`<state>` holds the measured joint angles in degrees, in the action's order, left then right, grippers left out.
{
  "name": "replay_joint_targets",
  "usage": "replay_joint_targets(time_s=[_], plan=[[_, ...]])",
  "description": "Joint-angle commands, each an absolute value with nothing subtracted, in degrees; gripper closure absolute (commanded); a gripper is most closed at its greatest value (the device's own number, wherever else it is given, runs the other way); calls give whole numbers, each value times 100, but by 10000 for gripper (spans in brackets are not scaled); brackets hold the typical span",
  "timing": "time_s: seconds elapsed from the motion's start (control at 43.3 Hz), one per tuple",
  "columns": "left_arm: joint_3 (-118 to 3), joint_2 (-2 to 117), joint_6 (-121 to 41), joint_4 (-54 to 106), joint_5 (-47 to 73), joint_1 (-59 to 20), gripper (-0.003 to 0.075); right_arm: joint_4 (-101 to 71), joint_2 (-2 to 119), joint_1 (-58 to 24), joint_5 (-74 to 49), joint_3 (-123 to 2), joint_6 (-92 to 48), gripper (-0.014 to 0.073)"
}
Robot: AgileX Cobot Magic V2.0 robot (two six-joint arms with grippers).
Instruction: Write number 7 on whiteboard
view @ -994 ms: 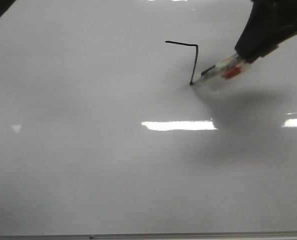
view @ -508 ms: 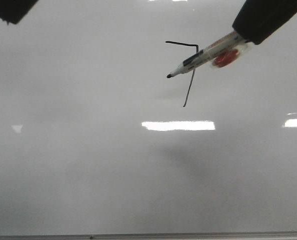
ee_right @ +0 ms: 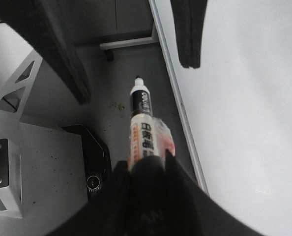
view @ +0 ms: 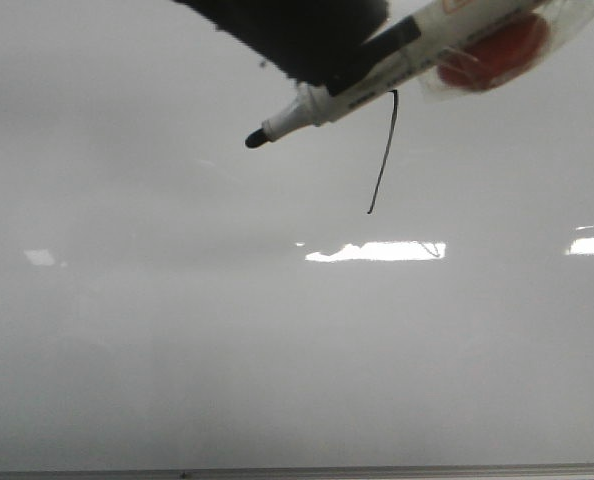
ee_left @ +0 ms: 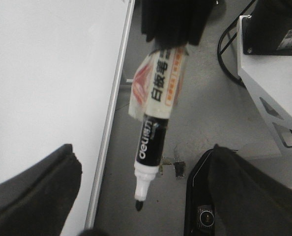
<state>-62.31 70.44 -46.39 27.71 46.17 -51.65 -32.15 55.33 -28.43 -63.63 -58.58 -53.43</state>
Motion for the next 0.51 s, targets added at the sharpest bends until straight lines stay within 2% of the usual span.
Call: replay_joint_targets(time_s=[0.0,0.185,0.485], plan=[[-6519,7123,-4739,3082,4340,-5207,190,-3532,5477,-2846,-6119,-6001,-5427,652],[-6520,7377,-4764,3082,4340,-5207,213,-3542,5477,-2846,-5961,-6001,-5427,652],[-6520,7442,-5188,3444,4274,-5207,440,-3626,5477,-2846,-5891,-6001,-5427,652]])
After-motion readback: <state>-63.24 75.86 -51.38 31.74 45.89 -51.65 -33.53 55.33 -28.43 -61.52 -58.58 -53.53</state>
